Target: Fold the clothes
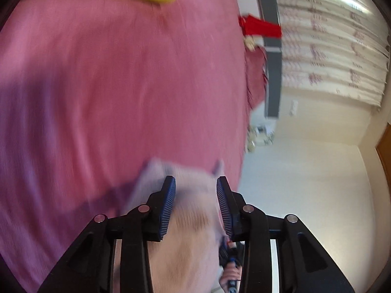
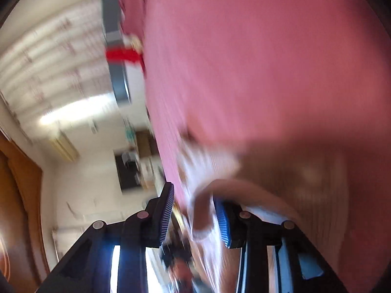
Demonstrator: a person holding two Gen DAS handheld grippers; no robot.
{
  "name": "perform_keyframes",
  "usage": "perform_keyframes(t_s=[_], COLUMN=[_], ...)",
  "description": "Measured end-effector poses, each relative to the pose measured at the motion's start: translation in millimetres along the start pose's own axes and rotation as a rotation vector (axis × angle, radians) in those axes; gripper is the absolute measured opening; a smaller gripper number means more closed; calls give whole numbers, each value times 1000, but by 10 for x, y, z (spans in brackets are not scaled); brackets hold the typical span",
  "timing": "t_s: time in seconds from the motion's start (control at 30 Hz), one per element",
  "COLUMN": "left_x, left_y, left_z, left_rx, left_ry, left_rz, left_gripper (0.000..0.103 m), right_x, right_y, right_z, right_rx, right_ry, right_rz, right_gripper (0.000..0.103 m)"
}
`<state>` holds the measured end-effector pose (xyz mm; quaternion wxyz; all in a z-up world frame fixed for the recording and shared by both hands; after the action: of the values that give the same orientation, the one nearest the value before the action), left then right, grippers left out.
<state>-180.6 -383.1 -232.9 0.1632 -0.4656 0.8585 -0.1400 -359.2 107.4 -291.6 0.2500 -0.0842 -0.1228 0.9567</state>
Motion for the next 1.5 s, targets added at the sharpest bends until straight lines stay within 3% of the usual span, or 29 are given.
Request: perform_keyframes(t_s=[0.07,0.13,0.2,0.37,0.43,0.5,0.6,0.67,0.73,0.77,0.8,0.83,0.87,0.9,0.93,1.0,1.13,1.23,1.3,1.33,1.5], left_x=[119,133,31,-694,-1039,-1241,-1428,-1506,-1523,-1546,-1573,-1600,-1639,-1682,-1722,-1745,-1751,-1675,-1623,-1614,-1589], left_y=[-64,-150,-268,-616,-791,-892,-1015,-1062,-1000,-975,-952,-930,-907,-884,-863,-806,-727,-707,-766,-807,-1078], left_z=[-6,-22,-3,176,310,396,583,736,806,835,853,871,877,877,875,878,845,787,761,758,754], left_rx=[11,45,105,232,238,218,186,194,221,245,269,294,337,388,438,538,601,648,668,669,721], left_ry=[6,61,172,470,548,564,541,523,519,544,578,612,668,732,796,895,979,1055,1074,1068,1130], left_rz=[-47,-58,-40,63,101,110,111,106,92,83,73,64,67,76,86,104,139,117,94,89,29], left_gripper=[37,37,37,41,43,49,61,61,61,61,61,61,61,60,46,33,28,28,28,28,29], right_x=[192,133,-76,-759,-1055,-1320,-1672,-1777,-1805,-1849,-1867,-1881,-1905,-1901,-1889,-1791,-1613,-1555,-1546,-1535,-1380], right_y=[-131,-243,-382,-903,-1106,-1247,-1276,-1229,-1124,-1098,-1071,-1045,-1066,-1074,-1115,-1250,-1477,-1369,-1333,-1342,-1723], right_z=[0,105,190,72,-44,-120,-232,-305,-323,-354,-410,-471,-508,-481,-406,-251,-17,-183,-406,-448,-304], right_rx=[-8,15,-32,-275,-353,-395,-375,-383,-382,-378,-410,-449,-471,-491,-533,-676,-837,-878,-936,-934,-763], right_ry=[18,-29,-143,-404,-478,-543,-583,-612,-642,-655,-660,-662,-661,-673,-717,-815,-956,-942,-947,-942,-723], right_rz=[-93,-58,-8,48,60,66,117,128,117,121,140,162,182,192,194,172,123,161,188,177,6], right_gripper=[35,35,35,36,37,37,38,38,39,34,27,11,8,8,7,7,7,7,13,19,23])
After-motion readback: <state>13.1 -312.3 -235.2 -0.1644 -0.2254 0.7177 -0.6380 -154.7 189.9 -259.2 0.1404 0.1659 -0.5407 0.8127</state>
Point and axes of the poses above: each gripper's, at about its wrist camera, not at the fingertips, and y roughly the way its jaws point, z to its left, x to its top, the point moved 9 cm from there along y, roughly the way its jaws point, and after that the axes turned 5 degrees about -y, right-handed, at the moved point
